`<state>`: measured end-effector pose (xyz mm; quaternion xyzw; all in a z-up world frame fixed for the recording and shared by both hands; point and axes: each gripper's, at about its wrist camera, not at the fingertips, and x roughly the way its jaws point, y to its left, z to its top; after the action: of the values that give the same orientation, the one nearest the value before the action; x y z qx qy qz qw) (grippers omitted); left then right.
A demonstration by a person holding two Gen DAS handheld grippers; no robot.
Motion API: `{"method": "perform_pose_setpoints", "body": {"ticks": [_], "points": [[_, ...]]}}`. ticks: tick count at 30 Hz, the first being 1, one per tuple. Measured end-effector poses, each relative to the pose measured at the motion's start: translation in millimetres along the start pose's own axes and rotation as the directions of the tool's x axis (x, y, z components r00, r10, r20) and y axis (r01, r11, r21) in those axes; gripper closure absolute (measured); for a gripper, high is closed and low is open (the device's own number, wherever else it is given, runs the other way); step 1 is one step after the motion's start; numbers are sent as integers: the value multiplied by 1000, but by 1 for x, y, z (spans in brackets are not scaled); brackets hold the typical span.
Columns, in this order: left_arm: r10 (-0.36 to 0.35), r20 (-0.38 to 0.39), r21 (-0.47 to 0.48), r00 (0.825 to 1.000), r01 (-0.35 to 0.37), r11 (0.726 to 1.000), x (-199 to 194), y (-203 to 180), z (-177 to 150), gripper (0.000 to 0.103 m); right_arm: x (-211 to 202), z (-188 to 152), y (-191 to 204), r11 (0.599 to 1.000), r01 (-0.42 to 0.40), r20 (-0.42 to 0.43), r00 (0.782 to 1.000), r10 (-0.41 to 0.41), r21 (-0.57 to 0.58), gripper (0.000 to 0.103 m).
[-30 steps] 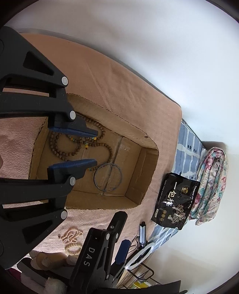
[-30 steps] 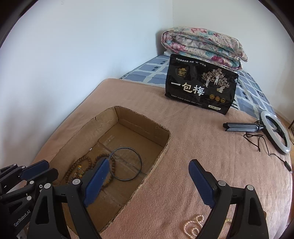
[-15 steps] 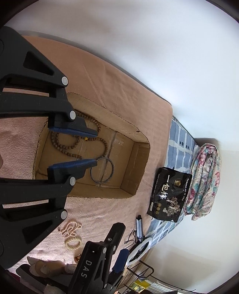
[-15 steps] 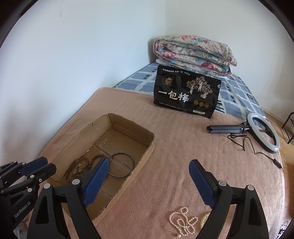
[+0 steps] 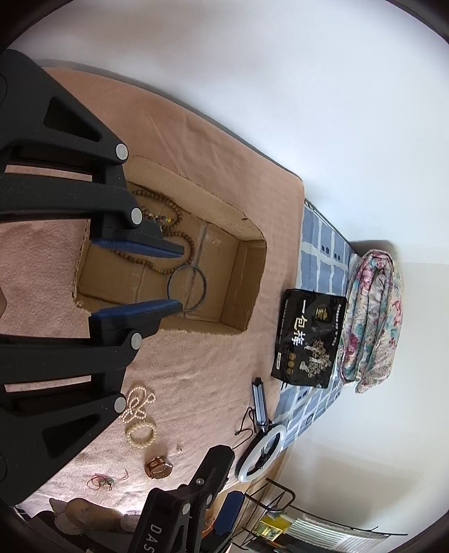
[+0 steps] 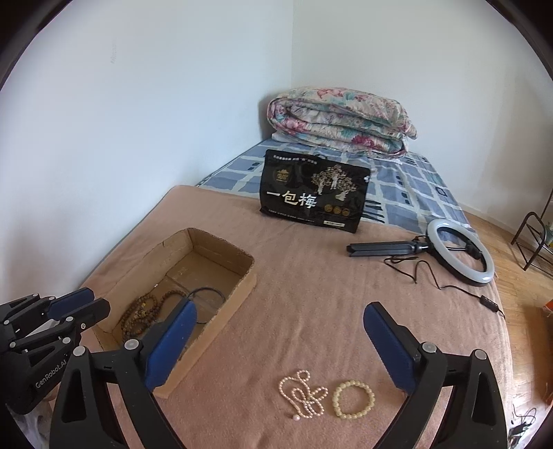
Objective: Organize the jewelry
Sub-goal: 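Move both tools back toward the pearl necklace and green bracelet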
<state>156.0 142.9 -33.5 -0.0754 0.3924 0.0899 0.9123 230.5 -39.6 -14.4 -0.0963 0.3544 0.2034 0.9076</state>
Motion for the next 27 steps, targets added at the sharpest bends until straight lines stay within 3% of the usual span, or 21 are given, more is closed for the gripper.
{"method": "perform_pose_setpoints", "body": {"ticks": [1, 3, 15, 27], "points": [[-4, 3, 4, 1000, 4, 1000, -2, -4, -1, 67, -3, -1, -4, 1000, 3, 3, 1000, -3, 4, 4], [-14, 9, 10, 1000, 14, 1000, -6, -11, -2, 62, -11, -4, -11, 1000, 11, 11, 1000, -11, 10, 4], [-86, -7, 73, 996, 86, 994, -12, -66, -9, 62, -49, -25, -57, 997, 47, 52, 997, -51, 62, 0], [-150, -54, 119, 987, 156, 981, 0, -110, -20, 62, -65, -55, -104, 988, 105, 13, 994, -107, 113, 0]]}}
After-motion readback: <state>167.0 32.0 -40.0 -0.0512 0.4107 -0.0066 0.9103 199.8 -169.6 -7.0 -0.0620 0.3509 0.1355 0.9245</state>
